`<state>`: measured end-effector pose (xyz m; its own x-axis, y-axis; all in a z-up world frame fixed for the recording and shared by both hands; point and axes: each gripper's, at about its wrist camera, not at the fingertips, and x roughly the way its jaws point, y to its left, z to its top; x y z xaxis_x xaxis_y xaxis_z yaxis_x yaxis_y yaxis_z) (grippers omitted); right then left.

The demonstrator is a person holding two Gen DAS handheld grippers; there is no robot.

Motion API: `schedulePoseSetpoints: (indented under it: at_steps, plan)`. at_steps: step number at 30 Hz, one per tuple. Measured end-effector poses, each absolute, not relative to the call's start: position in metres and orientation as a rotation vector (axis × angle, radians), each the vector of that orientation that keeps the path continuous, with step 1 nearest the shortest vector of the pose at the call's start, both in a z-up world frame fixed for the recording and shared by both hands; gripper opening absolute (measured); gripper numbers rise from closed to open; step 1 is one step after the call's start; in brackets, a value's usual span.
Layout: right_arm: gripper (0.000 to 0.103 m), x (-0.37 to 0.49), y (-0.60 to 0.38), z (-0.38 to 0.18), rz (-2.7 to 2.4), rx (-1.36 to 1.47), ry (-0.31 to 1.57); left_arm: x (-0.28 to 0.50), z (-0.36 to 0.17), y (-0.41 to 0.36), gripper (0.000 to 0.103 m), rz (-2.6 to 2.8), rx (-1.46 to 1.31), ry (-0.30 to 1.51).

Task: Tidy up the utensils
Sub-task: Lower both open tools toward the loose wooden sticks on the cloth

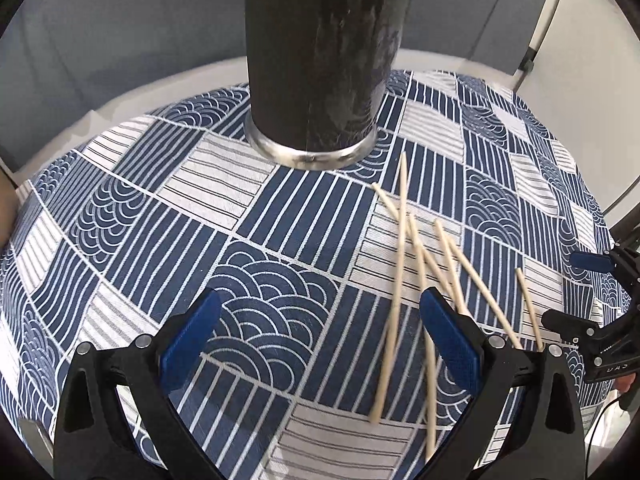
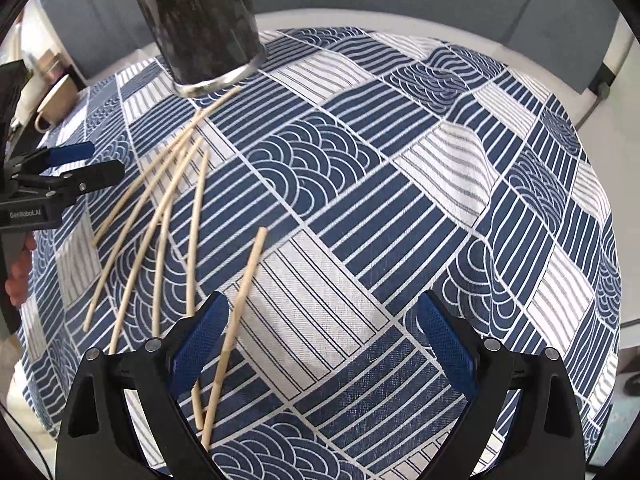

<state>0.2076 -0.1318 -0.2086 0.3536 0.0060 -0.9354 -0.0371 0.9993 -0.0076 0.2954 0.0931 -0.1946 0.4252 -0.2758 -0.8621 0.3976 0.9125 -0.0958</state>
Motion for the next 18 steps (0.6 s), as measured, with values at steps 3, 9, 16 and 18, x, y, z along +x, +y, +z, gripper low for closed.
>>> schedulePoseSetpoints:
  at_steps: [3,9,16,18]
  plan:
    - [0.091,0.211,-0.132,-0.213,0.017,-0.015,1.218,0.301,-0.199,0.092,0.097,-0.430,0.144,1.067]
    - [0.091,0.216,-0.127,-0.220,-0.010,-0.026,1.240,0.309,-0.206,0.085,0.097,-0.440,0.188,1.084]
    - [0.096,0.214,-0.129,-0.221,-0.035,-0.008,1.247,0.305,-0.210,0.070,0.098,-0.459,0.292,1.069]
    - [0.096,0.214,-0.128,-0.221,-0.035,-0.008,1.246,0.306,-0.210,0.069,0.098,-0.452,0.288,1.068]
